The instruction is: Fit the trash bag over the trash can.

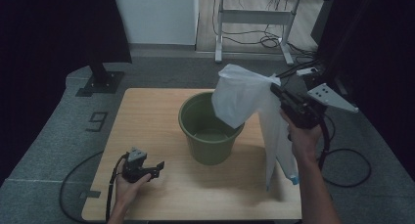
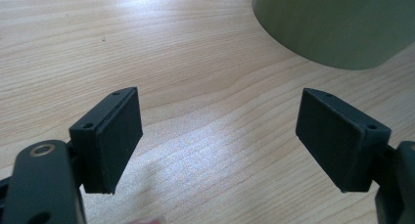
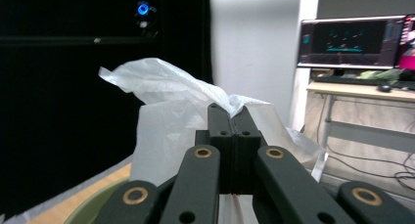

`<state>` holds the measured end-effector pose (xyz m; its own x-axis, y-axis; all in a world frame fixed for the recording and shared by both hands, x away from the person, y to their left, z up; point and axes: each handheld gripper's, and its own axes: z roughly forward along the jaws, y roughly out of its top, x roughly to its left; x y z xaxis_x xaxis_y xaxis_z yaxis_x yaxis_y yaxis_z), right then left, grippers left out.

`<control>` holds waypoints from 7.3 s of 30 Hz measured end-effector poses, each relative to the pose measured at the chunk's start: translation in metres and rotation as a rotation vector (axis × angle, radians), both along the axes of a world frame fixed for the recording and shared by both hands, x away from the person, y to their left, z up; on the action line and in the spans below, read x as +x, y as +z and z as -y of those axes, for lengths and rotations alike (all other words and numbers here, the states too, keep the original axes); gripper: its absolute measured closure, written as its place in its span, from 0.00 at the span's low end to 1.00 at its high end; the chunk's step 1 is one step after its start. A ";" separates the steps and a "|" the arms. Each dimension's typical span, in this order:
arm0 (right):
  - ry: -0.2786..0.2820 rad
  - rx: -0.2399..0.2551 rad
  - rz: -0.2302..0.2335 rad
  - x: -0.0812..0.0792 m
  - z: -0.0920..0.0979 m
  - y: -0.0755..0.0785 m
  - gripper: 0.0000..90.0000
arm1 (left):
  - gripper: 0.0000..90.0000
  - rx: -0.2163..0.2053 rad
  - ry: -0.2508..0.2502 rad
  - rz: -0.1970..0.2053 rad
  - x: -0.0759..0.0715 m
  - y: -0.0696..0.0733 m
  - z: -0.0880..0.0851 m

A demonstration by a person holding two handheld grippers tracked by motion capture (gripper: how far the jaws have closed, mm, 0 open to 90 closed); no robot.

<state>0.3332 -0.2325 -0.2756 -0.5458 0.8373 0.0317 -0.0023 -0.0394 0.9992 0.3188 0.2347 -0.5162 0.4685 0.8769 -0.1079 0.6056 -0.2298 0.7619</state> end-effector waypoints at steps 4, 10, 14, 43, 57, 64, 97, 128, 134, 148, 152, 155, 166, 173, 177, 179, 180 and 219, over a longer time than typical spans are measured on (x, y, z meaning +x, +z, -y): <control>0.025 -0.045 -0.033 0.005 -0.016 -0.014 0.98 | 0.19 -0.001 -0.002 0.001 0.000 0.000 0.000; 0.072 -0.100 -0.107 0.016 -0.041 -0.050 0.98 | 0.19 0.003 -0.002 -0.003 0.000 0.000 -0.001; 0.105 -0.110 -0.143 0.020 -0.051 -0.063 0.98 | 0.19 0.002 -0.003 -0.007 0.000 -0.001 0.000; 0.184 -0.148 -0.207 0.011 -0.065 -0.088 0.47 | 0.19 0.007 -0.014 -0.021 0.001 -0.004 0.002; 0.153 -0.150 -0.227 -0.023 -0.030 -0.119 0.33 | 0.19 0.006 -0.013 -0.028 0.001 -0.004 0.004; 0.113 -0.155 -0.243 -0.034 -0.020 -0.149 0.30 | 0.19 0.007 -0.011 -0.031 0.001 -0.005 0.005; 0.005 -0.225 -0.178 -0.022 0.001 -0.136 0.98 | 0.22 -0.059 -0.026 0.027 -0.005 0.016 0.015; 0.132 -0.277 -0.137 0.007 -0.033 -0.102 0.92 | 0.23 -0.109 -0.122 0.247 -0.010 0.118 0.053; 0.109 -0.216 -0.139 -0.007 -0.032 -0.126 0.49 | 0.23 -0.097 -0.122 0.259 -0.011 0.114 0.055; -0.053 -0.170 -0.281 -0.022 -0.039 -0.197 0.23 | 0.23 -0.091 -0.139 0.245 -0.005 0.117 0.061; -0.077 -0.176 -0.304 -0.018 -0.046 -0.208 0.24 | 0.22 -0.090 -0.148 0.239 -0.005 0.120 0.063; -0.072 -0.176 -0.300 -0.015 -0.045 -0.214 0.53 | 0.22 -0.098 -0.145 0.237 -0.005 0.122 0.063; -0.062 -0.171 -0.233 -0.014 -0.022 -0.187 0.97 | 0.23 -0.100 -0.145 0.235 -0.002 0.125 0.067; -0.070 -0.171 -0.179 -0.015 -0.010 -0.160 0.98 | 0.23 -0.099 -0.141 0.236 0.000 0.127 0.068; -0.064 -0.159 -0.152 -0.014 -0.006 -0.146 0.98 | 0.23 -0.096 -0.142 0.239 0.001 0.130 0.070; -0.056 -0.150 -0.141 -0.013 -0.006 -0.137 0.98 | 0.23 -0.094 -0.147 0.243 0.001 0.132 0.072; -0.056 -0.150 -0.141 -0.013 -0.006 -0.137 0.98 | 0.23 -0.094 -0.147 0.243 0.001 0.132 0.072; 0.029 -0.208 -0.148 -0.006 -0.041 -0.093 0.98 | 0.20 -0.161 -0.183 0.237 0.007 0.146 0.135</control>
